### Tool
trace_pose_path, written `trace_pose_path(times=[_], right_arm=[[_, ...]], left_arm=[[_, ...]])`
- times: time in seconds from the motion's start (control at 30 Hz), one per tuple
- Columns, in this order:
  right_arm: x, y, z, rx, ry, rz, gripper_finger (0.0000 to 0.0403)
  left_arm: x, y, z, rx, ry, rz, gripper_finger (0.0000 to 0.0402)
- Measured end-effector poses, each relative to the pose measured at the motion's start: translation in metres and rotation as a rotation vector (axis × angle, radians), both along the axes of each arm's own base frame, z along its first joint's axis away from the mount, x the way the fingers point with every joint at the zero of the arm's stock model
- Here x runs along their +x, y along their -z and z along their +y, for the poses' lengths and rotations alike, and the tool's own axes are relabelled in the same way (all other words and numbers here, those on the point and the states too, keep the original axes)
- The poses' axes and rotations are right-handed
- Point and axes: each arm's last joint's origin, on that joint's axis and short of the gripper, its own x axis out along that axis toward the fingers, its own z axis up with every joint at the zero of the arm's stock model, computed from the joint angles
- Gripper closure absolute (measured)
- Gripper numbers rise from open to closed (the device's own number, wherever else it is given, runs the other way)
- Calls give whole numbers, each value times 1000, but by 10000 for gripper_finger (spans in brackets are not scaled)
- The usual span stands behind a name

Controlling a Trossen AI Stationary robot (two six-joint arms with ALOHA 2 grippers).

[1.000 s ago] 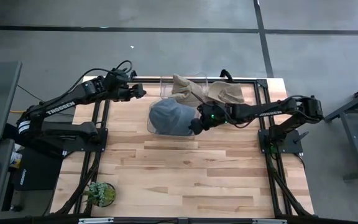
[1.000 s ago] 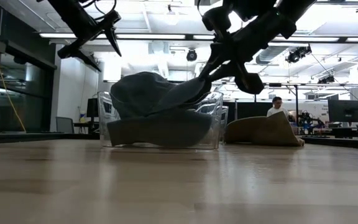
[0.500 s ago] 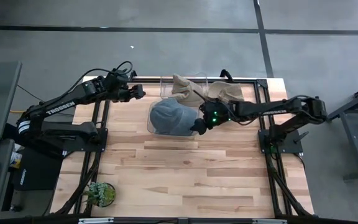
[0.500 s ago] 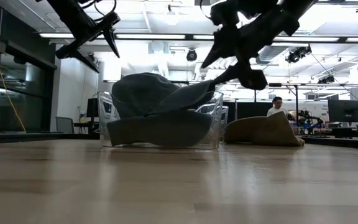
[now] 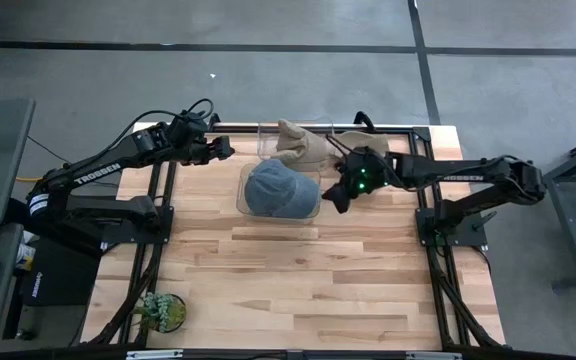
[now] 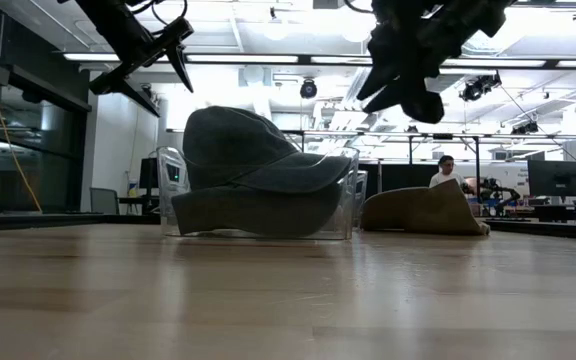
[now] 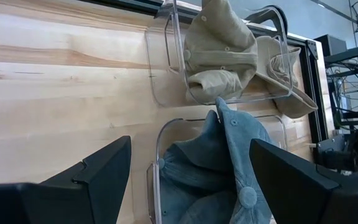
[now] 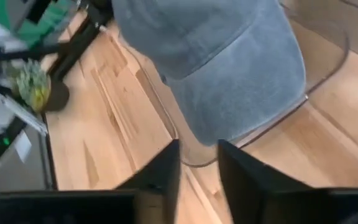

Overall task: Pick & Place hat
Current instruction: Put the blue cap into the bottom transparent bin

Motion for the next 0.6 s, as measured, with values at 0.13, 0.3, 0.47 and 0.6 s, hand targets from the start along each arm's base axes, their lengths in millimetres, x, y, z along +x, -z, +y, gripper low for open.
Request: trace_pose_path(times=[0.13, 0.3, 0.47, 0.6], right_arm=[[2, 4, 1, -107, -105, 8, 391], [9, 7, -1, -270, -214, -19, 400], [25, 18, -4, -356, -282, -44, 402], [34, 37, -8, -343, -273, 18, 402]], left_arm=[[0, 0, 0, 0, 0, 0, 99], [0, 0, 0, 14, 16, 10, 99], [0, 0, 0, 17, 16, 12, 99], [0, 0, 0, 28, 5, 19, 99]])
